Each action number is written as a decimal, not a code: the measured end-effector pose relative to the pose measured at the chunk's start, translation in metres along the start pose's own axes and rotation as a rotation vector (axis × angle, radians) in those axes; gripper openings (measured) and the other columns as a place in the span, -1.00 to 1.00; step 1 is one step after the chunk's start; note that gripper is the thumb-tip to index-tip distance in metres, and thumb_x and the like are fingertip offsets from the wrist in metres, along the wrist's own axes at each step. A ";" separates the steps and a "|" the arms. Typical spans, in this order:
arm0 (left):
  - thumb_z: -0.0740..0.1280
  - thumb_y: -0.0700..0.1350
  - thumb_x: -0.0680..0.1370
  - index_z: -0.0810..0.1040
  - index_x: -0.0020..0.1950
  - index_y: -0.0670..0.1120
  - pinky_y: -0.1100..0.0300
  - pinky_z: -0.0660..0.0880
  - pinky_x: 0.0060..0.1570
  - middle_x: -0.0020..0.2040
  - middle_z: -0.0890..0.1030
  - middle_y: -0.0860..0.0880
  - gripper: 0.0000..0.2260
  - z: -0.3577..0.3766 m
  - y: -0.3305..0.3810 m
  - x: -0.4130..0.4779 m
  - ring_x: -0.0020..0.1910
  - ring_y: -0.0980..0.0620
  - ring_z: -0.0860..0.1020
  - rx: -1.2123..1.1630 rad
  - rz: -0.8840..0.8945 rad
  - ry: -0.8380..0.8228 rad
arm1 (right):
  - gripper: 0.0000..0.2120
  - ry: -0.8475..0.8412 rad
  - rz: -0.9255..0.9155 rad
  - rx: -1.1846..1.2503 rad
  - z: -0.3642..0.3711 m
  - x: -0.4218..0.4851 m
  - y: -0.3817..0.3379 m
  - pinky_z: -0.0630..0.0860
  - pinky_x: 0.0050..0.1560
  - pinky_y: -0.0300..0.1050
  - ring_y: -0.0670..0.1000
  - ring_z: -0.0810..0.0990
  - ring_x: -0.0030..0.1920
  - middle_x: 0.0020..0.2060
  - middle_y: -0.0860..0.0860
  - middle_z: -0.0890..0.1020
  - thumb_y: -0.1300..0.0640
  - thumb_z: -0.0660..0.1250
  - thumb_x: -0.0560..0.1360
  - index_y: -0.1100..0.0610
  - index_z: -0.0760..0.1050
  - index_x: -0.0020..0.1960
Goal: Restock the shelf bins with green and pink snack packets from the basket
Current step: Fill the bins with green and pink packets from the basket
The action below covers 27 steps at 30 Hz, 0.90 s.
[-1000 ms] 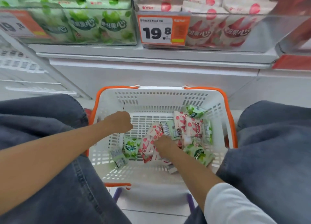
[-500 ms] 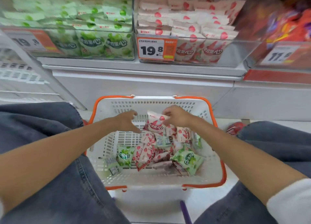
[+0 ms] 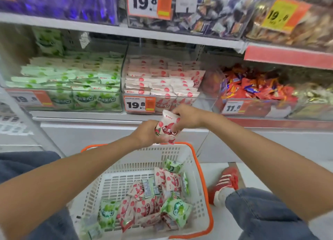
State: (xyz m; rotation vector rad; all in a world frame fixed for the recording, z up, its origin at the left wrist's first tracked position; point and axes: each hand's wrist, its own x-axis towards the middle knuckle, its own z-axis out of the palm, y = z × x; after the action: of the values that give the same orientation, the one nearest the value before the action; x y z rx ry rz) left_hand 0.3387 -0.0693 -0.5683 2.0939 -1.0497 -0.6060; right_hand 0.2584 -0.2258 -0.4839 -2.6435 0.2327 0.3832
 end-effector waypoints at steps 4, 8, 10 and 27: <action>0.51 -0.13 0.41 0.53 0.19 -0.01 0.06 0.57 -0.11 -0.12 0.63 0.04 -0.62 -0.028 0.034 0.036 -0.14 0.01 0.60 0.199 0.079 0.167 | -0.65 0.235 -0.001 -0.242 -0.068 -0.015 0.003 0.21 -0.38 -0.08 -0.01 0.33 -0.39 -0.42 0.01 0.40 0.17 0.47 0.39 0.10 0.31 -0.37; 0.31 -0.19 0.49 0.54 0.10 0.00 0.07 0.53 -0.11 -0.10 0.60 0.09 -0.79 -0.062 0.069 0.082 -0.12 0.06 0.56 0.233 0.121 0.411 | -0.63 0.435 0.023 -0.242 -0.126 -0.020 0.025 0.25 -0.32 -0.08 0.05 0.42 -0.30 -0.43 -0.05 0.42 0.20 0.44 0.41 0.00 0.29 -0.39; 0.27 -0.21 0.52 0.58 0.12 -0.02 0.01 0.54 0.01 0.01 0.62 0.03 -0.78 -0.073 0.076 0.113 -0.02 0.00 0.57 0.325 0.138 0.423 | -0.64 0.514 0.061 -0.262 -0.139 -0.008 0.045 0.27 -0.25 -0.12 0.07 0.44 -0.26 -0.41 -0.09 0.41 0.24 0.39 0.42 -0.03 0.28 -0.37; 0.28 0.01 0.61 0.59 0.01 -0.07 0.15 0.39 -0.19 -0.10 0.61 -0.05 -0.82 -0.087 0.045 0.216 -0.17 -0.03 0.53 0.464 0.174 0.190 | -0.65 0.362 0.219 -0.511 -0.159 0.089 0.103 0.41 0.03 -0.11 0.19 0.51 0.19 0.23 0.19 0.52 0.26 0.24 0.56 0.20 0.39 0.34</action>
State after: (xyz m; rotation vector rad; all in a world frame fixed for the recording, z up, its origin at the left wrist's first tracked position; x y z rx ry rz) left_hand 0.4956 -0.2325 -0.4982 2.3571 -1.3375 -0.0731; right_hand 0.3558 -0.3987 -0.4170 -3.1932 0.6142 0.0215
